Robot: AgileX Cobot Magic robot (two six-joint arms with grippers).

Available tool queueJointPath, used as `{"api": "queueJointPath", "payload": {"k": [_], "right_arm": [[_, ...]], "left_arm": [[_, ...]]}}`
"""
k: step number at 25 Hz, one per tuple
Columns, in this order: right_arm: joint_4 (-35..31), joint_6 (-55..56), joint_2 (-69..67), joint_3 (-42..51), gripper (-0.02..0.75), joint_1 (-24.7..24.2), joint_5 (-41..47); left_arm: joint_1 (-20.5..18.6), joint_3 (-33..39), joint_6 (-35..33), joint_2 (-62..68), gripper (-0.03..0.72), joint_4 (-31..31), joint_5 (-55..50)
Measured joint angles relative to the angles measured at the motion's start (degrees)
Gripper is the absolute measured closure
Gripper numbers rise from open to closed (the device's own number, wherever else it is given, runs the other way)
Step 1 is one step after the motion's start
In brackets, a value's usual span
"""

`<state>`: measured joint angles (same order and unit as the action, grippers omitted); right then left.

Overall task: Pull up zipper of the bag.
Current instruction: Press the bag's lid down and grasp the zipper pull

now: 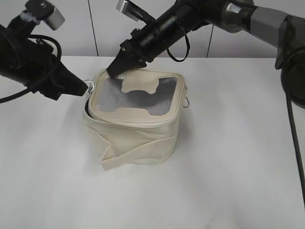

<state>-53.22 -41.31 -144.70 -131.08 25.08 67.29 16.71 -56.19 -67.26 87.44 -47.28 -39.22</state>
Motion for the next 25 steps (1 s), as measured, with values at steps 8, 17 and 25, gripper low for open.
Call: {"api": "queueJointPath", "payload": {"k": [8, 17, 25], "right_arm": [[0.2, 1.5, 0.0, -0.1, 0.652, 0.1, 0.3], [0.4, 4.4, 0.0, -0.1, 0.652, 0.1, -0.4], [0.4, 4.6, 0.0, -0.1, 0.652, 0.0, -0.4]], "left_arm": [[0.0, -0.2, 4.8, -0.5, 0.697, 6.8, -13.0], [1.7, -0.4, 9.1, -0.6, 0.697, 9.3, -19.1], [17.9, -0.4, 8.6, -0.5, 0.694, 7.1, -5.5]]}}
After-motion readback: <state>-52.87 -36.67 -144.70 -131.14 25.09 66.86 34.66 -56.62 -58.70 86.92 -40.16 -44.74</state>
